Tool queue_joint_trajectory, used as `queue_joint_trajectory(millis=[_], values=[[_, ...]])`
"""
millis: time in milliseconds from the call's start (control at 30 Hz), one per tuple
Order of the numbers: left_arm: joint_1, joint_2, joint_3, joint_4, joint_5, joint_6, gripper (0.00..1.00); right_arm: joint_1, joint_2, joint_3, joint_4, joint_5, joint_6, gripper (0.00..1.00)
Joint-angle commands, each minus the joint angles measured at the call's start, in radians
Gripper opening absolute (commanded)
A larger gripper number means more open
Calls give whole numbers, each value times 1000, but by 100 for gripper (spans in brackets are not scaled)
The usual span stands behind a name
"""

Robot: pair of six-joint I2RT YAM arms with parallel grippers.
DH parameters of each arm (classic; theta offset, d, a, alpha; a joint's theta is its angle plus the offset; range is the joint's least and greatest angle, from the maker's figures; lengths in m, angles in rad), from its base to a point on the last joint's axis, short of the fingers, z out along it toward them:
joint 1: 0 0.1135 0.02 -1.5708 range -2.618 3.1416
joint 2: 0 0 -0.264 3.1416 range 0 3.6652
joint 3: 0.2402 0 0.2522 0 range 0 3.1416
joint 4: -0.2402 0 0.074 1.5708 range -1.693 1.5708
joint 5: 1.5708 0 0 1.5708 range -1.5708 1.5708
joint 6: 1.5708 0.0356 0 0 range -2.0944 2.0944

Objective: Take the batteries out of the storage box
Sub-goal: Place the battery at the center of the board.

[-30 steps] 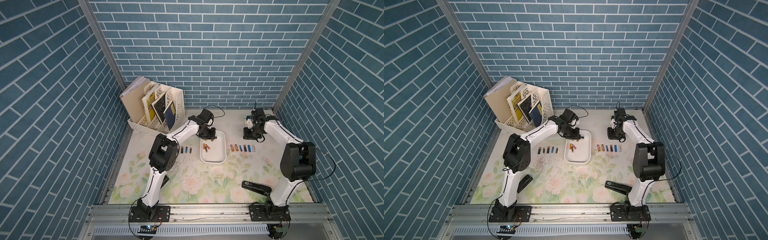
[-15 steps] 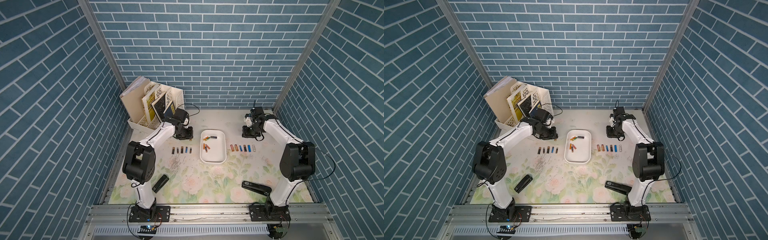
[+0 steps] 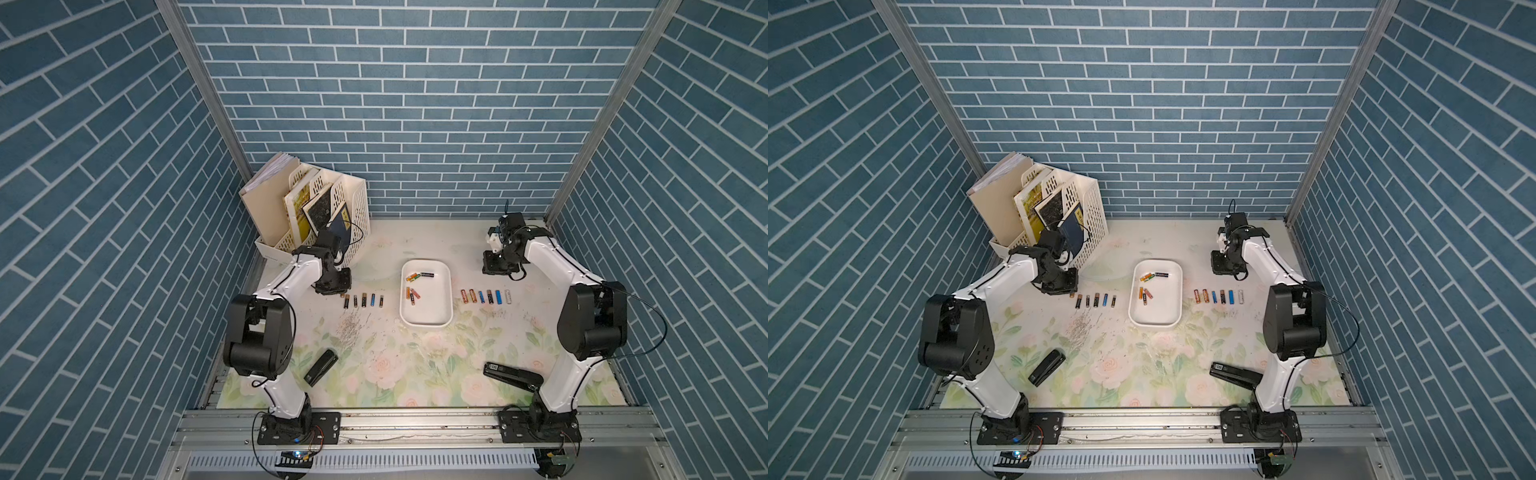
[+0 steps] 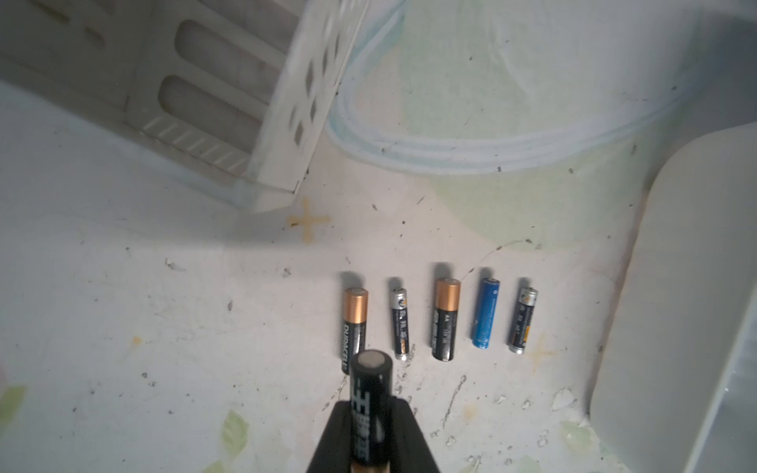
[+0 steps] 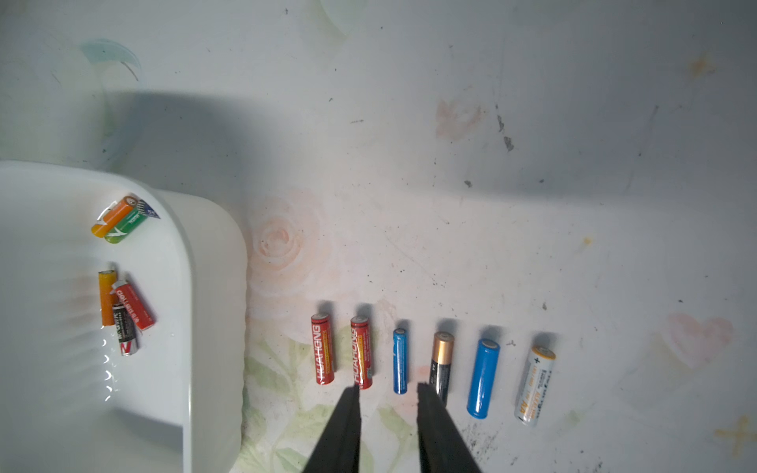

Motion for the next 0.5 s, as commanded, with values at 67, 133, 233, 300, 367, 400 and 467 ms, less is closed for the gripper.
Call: queue_joint_trajectory(millis=[67,133,233,300,367,400,467], values=[[15,15,-27,-13,-83,39,14,7,16,29,-36,14,24,28],[17,29,-33,-5,-91,46,14,7,16,32,-39,17,25,28],[19,52,-36,6,-90,50,14,7,19,37,-45,19,25,28],[19,67,-37,10,-94,50,14,9,21,41,-48,23,25,28],[19,78,-42,18,-99,54,14,9,23,45,-51,25,25,28],[19,84,-42,20,-100,54,14,10,24,47,-53,25,25,28],[20,93,-46,30,-102,56,14,10,26,53,-56,26,25,28]])
